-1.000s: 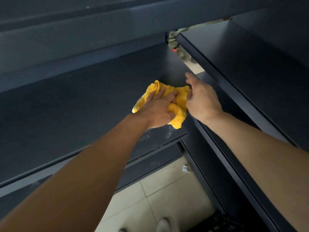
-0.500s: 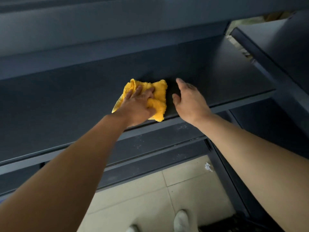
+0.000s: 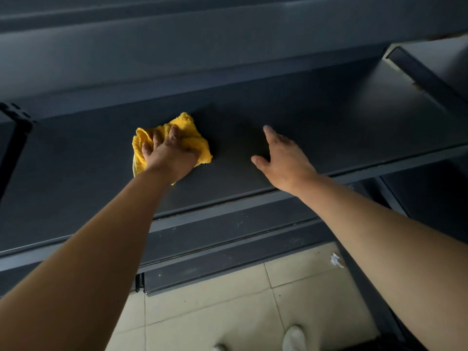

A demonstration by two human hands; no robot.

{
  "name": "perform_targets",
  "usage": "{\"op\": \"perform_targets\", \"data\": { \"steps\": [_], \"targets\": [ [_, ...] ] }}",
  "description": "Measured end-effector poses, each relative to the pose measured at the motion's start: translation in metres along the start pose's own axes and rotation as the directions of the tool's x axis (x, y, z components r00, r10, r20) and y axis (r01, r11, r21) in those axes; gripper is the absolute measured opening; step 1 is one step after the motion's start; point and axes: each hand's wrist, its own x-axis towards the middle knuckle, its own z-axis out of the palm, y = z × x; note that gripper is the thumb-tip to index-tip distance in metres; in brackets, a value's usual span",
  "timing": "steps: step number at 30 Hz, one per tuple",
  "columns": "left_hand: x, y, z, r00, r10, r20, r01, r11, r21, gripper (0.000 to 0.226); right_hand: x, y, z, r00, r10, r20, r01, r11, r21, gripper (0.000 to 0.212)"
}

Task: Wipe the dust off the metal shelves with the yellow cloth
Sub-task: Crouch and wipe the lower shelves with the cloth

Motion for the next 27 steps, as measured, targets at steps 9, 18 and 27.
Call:
{"op": "perform_targets", "data": {
  "steps": [9,18,27],
  "targets": [
    [0.055,0.068,0.004,0.996,0.079,-0.035,-0.081,0.995,-0.059,0.068,0.014,0.039,-0.014,1.000,-0.028,0.006,0.028,1.000,0.001,0.072],
    [0.083,0.150,0.020,0.981,0.184,-0.061,-0.187,0.981,-0.054,0.065,0.027,0.087,-0.025,0.996,-0.090,0.011,0.090,0.994,0.060,0.071],
    [0.056,0.214,0.042,0.910,0.409,0.064,-0.411,0.911,0.030,0.064,0.016,0.115,-0.036,0.986,-0.016,-0.166,0.000,0.996,-0.093,0.043]
  ]
}}
